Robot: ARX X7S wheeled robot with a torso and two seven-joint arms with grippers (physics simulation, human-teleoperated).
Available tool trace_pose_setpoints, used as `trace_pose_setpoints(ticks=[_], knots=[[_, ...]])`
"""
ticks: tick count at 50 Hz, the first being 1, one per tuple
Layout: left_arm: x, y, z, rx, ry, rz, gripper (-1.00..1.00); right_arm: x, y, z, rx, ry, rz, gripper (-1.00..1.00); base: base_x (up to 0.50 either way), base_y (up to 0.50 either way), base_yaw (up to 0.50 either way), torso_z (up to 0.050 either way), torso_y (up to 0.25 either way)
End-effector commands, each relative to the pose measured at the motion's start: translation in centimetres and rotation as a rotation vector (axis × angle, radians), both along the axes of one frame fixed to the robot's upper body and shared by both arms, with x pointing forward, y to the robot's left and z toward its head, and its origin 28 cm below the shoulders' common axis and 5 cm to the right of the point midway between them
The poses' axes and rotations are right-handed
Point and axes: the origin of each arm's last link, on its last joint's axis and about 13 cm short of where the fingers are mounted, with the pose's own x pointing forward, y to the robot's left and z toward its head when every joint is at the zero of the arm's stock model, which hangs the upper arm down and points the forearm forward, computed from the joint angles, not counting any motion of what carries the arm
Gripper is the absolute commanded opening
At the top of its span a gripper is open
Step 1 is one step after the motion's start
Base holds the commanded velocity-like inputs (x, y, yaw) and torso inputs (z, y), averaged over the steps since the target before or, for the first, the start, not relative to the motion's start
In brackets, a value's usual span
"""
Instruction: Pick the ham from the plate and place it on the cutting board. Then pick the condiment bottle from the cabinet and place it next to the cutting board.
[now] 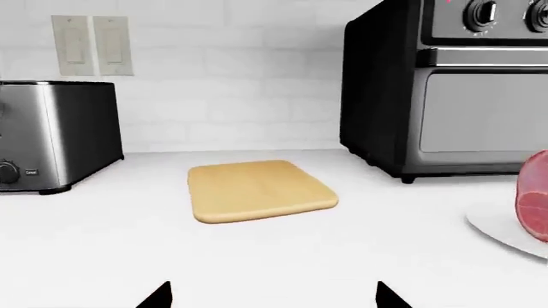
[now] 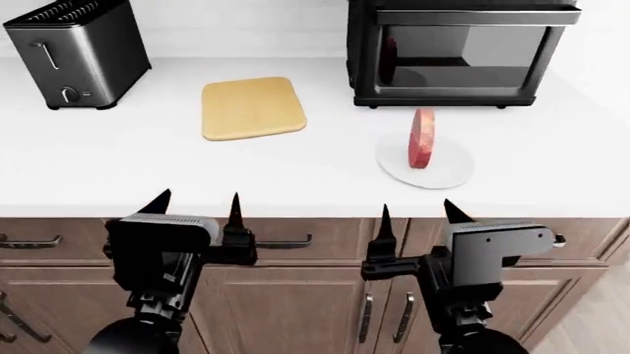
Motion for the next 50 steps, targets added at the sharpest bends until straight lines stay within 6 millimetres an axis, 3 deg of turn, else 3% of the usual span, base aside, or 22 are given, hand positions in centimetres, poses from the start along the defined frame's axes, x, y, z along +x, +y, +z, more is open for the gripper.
trace_pose_setpoints(ticks=[1, 13, 25, 33, 39, 50], knots=[[-0.6, -0.1, 2.9, 0.026, -0.036, -0.022, 1.0, -0.8, 0.1, 2.4, 0.015, -0.035, 0.03, 1.0, 0.38, 0.43, 0.0, 0.0, 0.0], [-0.8, -0.1, 3.2, 0.022, -0.045, -0.02, 1.0, -1.0, 0.1, 2.5, 0.035, -0.037, 0.041, 1.0, 0.39, 0.41, 0.0, 0.0, 0.0], [-0.5, -0.2, 3.9, 0.058, -0.046, -0.048, 1.0, -1.1, 0.1, 3.5, 0.039, -0.039, 0.058, 1.0, 0.5, 0.16, 0.0, 0.0, 0.0], [1.3, 0.4, 7.9, 0.095, -0.018, -0.146, 1.0, -1.8, -0.2, 6.6, 0.057, 0.047, 0.139, 1.0, 0.5, 0.08, 0.0, 0.0, 0.0], [0.9, 0.9, 11.2, 0.106, -0.012, -0.177, 1.0, -2.1, -0.4, 9.1, 0.017, 0.062, 0.177, 1.0, 0.5, 0.01, 0.0, 0.0, 0.003], [0.1, 0.8, 12.8, 0.097, -0.018, -0.181, 1.0, -2.9, 0.1, 10.7, 0.002, 0.093, 0.2, 1.0, 0.29, 0.0, 0.0, 0.0, 0.0]])
